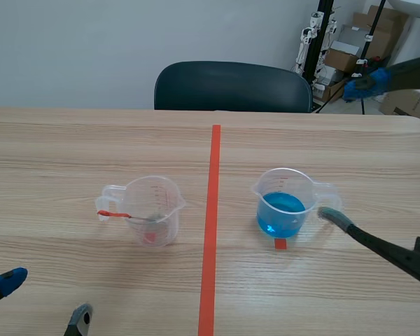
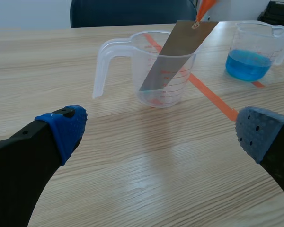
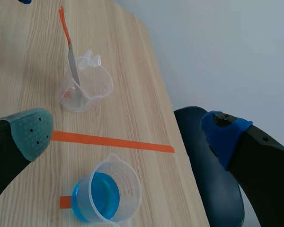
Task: Do the redox reaction experiment. lift the metal plate out of the left beaker
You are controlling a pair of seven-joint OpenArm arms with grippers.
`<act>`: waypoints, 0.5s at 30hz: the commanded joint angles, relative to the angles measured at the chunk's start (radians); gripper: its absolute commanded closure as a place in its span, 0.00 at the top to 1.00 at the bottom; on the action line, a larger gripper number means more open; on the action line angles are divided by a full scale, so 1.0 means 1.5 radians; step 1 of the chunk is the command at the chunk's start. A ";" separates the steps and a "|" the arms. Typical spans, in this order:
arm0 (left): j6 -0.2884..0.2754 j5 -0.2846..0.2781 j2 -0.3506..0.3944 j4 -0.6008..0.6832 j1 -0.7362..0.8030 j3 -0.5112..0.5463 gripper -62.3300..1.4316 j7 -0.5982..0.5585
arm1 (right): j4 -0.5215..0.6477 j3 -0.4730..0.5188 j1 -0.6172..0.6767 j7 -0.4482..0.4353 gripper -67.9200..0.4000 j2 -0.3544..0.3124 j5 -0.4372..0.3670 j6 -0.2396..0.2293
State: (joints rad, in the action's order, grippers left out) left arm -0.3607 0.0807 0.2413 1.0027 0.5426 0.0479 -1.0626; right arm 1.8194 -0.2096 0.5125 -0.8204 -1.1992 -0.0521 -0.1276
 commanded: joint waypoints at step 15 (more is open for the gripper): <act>0.040 0.057 0.005 -0.071 0.002 0.003 1.00 -0.171 | -0.068 -0.235 -0.242 0.098 1.00 0.151 0.110 -0.023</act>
State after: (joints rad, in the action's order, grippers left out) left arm -0.2977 0.1612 0.2413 0.8959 0.5423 0.0479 -1.2945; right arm 1.7172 -0.5667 0.1692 -0.6708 -0.9741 0.1169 -0.1654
